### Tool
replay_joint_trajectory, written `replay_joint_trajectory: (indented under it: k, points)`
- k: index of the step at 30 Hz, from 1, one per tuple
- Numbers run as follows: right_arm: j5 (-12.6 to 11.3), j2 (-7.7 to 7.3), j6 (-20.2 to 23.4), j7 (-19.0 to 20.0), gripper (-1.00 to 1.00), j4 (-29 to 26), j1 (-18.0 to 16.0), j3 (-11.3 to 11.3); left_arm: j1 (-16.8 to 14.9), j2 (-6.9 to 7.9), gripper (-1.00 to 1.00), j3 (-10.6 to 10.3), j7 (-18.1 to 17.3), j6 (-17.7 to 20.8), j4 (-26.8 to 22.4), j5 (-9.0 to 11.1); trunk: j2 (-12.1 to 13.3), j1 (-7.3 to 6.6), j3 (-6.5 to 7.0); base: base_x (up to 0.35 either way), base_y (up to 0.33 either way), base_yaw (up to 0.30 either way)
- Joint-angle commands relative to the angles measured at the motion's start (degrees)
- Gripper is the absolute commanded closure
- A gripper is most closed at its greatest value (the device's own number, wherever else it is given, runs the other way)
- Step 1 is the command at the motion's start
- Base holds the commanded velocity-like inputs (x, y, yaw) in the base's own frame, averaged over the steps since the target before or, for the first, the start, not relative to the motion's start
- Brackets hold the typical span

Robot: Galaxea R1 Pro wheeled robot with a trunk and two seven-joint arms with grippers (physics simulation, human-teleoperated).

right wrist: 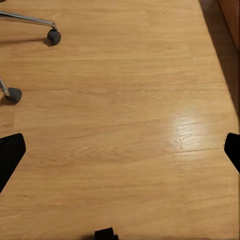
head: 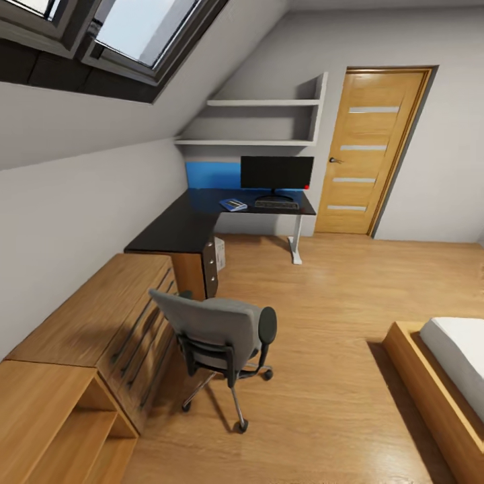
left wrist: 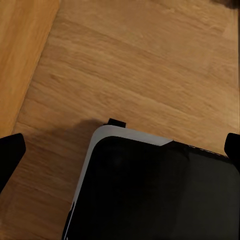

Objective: In the bedroom, organize the workspace by keeping the computer under the desk, ensuring the monitor is on the desk, placing the keyboard on the desk next to the monitor, placing the mouse on the desk next to the keyboard, moving the folder from the swivel chair onto the desk next to the mouse, stacking the notebook on top of the folder with the pen on top of the notebook, and positioning the swivel chair next to the desk.

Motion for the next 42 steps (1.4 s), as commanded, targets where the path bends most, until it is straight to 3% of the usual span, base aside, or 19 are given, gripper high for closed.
replay_joint_trajectory:
  k: [1, 26, 42]
  points:
    - [0.00, 0.03, -0.03, -0.51, -1.00, 0.02, -0.05, 0.47, -0.02, 0.03, -1.00, -0.49, 0.46, -0.13, -0.07, 0.10, -0.11, 0.03, -0.12, 0.000, 0.036, -0.193]
    - [0.05, 0.11, 0.03, -0.59, -1.00, 0.02, -0.05, 0.51, -0.02, 0.03, -1.00, -0.49, 0.46, -0.09, -0.06, 0.08, -0.11, 0.03, -0.19, 0.000, 0.142, -0.028]
    - [0.21, 0.04, -0.08, -0.56, -1.00, -0.18, -0.05, 0.69, -0.02, -0.29, -1.00, -0.59, 0.53, -0.28, -0.33, -0.08, -0.11, 0.03, -0.19, 0.000, 0.022, 0.000]
